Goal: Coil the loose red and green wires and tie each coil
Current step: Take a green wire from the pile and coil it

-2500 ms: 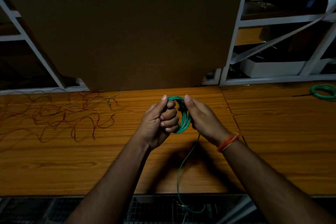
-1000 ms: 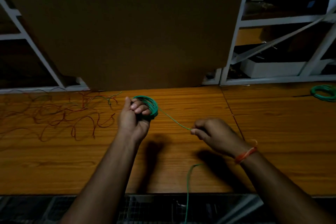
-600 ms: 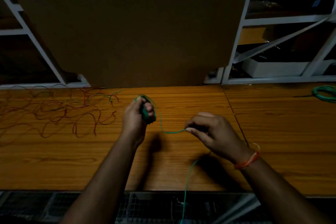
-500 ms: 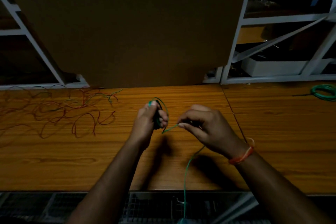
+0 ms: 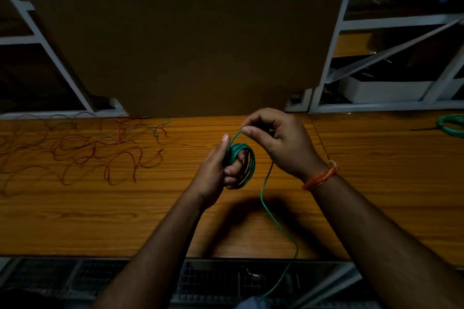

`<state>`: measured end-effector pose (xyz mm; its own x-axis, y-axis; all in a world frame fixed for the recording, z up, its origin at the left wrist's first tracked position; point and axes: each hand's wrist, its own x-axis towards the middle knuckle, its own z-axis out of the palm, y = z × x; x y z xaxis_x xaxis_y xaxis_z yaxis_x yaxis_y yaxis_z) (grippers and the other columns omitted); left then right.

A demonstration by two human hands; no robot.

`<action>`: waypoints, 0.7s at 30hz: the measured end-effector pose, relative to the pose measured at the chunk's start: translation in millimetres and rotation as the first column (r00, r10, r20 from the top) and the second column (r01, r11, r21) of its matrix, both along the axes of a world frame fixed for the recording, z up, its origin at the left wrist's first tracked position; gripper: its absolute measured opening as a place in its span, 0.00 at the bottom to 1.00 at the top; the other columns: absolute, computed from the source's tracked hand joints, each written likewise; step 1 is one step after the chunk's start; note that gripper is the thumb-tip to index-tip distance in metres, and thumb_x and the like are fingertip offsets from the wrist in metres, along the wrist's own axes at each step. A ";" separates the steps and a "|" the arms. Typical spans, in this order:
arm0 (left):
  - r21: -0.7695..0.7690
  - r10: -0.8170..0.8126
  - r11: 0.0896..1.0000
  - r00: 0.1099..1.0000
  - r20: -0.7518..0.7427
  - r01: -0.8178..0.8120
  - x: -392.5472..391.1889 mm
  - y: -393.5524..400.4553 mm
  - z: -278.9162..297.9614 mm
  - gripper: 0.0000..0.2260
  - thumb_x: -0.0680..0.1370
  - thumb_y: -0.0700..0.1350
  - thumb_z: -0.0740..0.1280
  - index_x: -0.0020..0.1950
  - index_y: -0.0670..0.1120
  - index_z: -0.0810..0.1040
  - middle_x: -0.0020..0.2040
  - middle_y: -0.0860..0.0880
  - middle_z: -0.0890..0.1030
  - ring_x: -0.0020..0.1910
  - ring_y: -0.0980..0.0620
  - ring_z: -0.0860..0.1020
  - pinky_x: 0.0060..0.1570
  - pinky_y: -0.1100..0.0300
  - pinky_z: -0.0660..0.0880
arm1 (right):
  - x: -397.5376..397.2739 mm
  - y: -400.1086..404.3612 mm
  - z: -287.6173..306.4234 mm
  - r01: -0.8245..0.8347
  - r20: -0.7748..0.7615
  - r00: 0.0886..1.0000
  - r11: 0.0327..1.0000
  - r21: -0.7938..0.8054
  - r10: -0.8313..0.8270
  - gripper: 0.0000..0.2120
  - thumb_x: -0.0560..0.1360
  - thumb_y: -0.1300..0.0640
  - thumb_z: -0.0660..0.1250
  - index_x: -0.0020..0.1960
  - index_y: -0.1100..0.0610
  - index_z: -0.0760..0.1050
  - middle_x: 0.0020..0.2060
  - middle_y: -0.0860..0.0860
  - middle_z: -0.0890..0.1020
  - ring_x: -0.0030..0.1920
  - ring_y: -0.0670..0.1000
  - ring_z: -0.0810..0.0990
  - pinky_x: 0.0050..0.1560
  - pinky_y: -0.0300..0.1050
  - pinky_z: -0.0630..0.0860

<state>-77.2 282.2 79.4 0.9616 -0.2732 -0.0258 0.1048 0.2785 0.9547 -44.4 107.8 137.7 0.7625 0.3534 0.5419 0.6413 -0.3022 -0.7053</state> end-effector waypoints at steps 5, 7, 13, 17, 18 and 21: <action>-0.024 -0.020 1.000 1.000 0.009 0.020 -4.3 3.7 1.5 0.22 0.85 0.60 0.51 0.46 0.46 0.75 0.28 0.52 0.60 0.24 0.56 0.57 0.25 0.62 0.57 | 5.3 -2.0 -5.1 0.041 -0.091 0.995 0.992 0.117 -0.031 0.02 0.79 0.57 0.70 0.50 0.55 0.82 0.43 0.47 0.83 0.46 0.47 0.82 0.48 0.52 0.81; -0.091 -0.034 0.995 0.999 -0.005 0.034 -5.7 4.5 3.0 0.20 0.85 0.58 0.53 0.45 0.46 0.75 0.28 0.53 0.60 0.23 0.56 0.57 0.25 0.61 0.55 | 8.1 -2.6 -9.0 0.066 -0.127 0.991 0.988 0.143 -0.048 0.02 0.79 0.58 0.71 0.50 0.55 0.82 0.43 0.47 0.84 0.46 0.46 0.82 0.49 0.51 0.81; -0.347 -0.073 0.937 0.996 -0.053 0.050 -0.3 7.1 3.3 0.14 0.85 0.52 0.57 0.43 0.47 0.73 0.26 0.56 0.62 0.21 0.59 0.59 0.24 0.63 0.54 | 13.3 -10.5 -40.7 0.129 -0.251 0.960 0.992 0.011 -0.122 0.04 0.80 0.54 0.69 0.51 0.50 0.83 0.43 0.47 0.84 0.47 0.46 0.82 0.48 0.50 0.81; -0.614 -0.007 0.781 0.983 -0.185 -0.110 4.1 10.7 6.0 0.15 0.85 0.52 0.55 0.41 0.48 0.71 0.24 0.55 0.63 0.20 0.60 0.61 0.22 0.67 0.58 | -3.6 -11.3 -65.5 0.120 -0.319 0.936 0.987 -0.109 -0.149 0.08 0.82 0.54 0.65 0.53 0.49 0.84 0.37 0.46 0.82 0.38 0.40 0.79 0.40 0.38 0.74; -0.647 0.022 0.747 0.979 -0.204 -0.152 4.8 11.6 7.2 0.15 0.84 0.52 0.56 0.41 0.48 0.72 0.24 0.54 0.63 0.20 0.60 0.61 0.23 0.67 0.58 | -9.0 -10.3 -71.2 0.099 -0.340 0.930 0.986 -0.133 -0.139 0.09 0.82 0.54 0.65 0.53 0.49 0.84 0.36 0.46 0.82 0.37 0.39 0.78 0.39 0.37 0.73; -0.722 0.079 0.651 0.967 -0.243 -0.235 7.4 16.1 8.5 0.16 0.85 0.52 0.55 0.40 0.48 0.72 0.24 0.54 0.63 0.20 0.59 0.62 0.25 0.67 0.57 | -24.8 -7.7 -84.5 -0.009 -0.351 0.932 0.961 -0.277 -0.093 0.10 0.83 0.56 0.63 0.52 0.53 0.84 0.34 0.46 0.81 0.35 0.40 0.77 0.38 0.37 0.71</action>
<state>-69.8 298.3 87.8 0.9912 -0.1215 -0.0531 0.1326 0.9103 0.3922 -69.2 100.1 53.2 0.9042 0.4102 0.1189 0.3438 -0.5340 -0.7724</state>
